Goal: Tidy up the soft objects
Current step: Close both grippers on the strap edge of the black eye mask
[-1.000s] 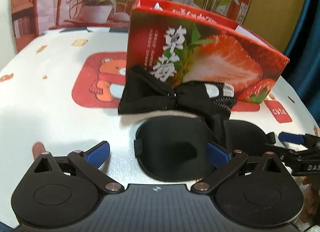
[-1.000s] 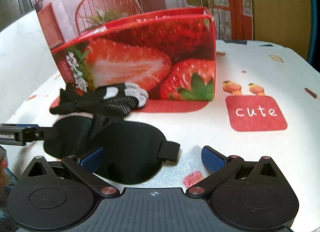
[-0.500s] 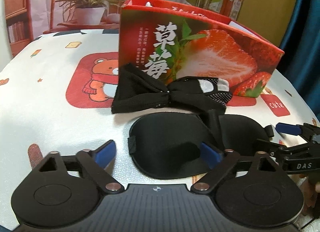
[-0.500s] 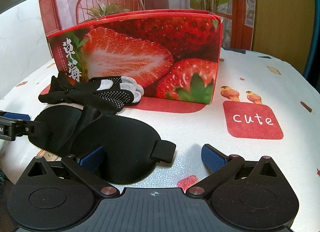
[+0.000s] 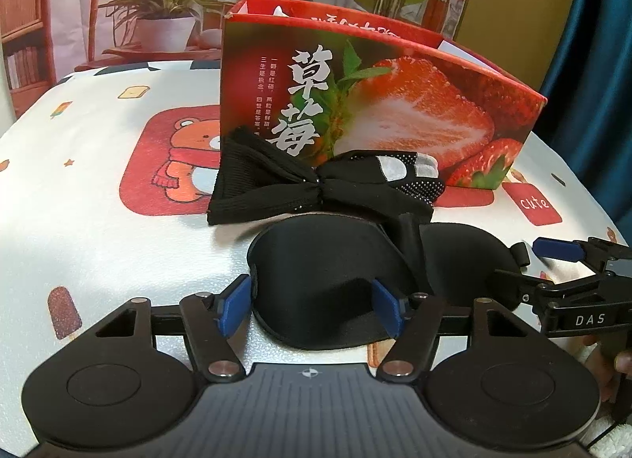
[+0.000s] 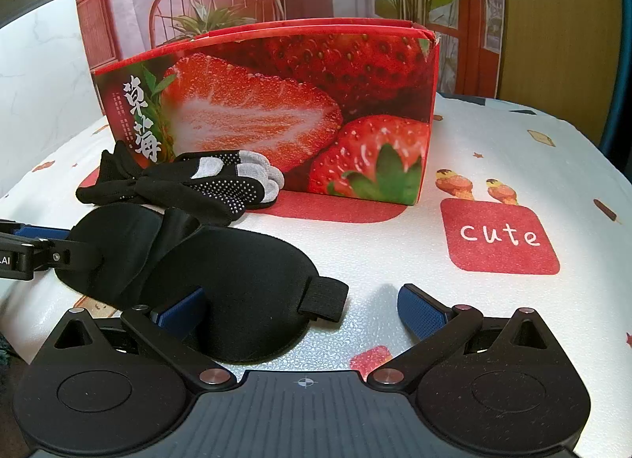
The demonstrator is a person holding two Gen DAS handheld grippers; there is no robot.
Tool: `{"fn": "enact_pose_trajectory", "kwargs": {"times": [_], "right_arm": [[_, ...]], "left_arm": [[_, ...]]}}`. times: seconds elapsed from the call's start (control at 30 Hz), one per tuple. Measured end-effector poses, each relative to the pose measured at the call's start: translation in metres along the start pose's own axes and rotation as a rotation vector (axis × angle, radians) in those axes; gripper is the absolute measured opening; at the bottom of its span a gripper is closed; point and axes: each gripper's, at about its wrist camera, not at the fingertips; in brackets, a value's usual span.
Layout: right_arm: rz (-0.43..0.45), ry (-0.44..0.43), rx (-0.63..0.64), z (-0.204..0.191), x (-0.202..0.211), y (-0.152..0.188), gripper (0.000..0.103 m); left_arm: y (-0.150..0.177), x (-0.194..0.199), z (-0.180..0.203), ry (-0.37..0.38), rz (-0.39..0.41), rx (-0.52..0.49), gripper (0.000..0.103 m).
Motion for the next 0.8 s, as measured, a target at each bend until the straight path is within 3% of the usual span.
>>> {"fn": "enact_pose_trajectory", "kwargs": {"times": [0.27, 0.8], "right_arm": [[-0.006, -0.009, -0.024, 0.0017, 0.0020, -0.0008, 0.103], [-0.004, -0.070, -0.050, 0.0006, 0.0052, -0.0026, 0.099]], "left_arm": [[0.0011, -0.0006, 0.0042, 0.040, -0.018, -0.015, 0.067], [0.0022, -0.0020, 0.0057, 0.050, -0.022, -0.028, 0.067]]}}
Point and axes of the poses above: each gripper's, at about its wrist camera, not at the fingertips, and x roughly against the way its jaws point, z to its right, y to its underside, and after that the axes turned 6 degrees about x, right-handed
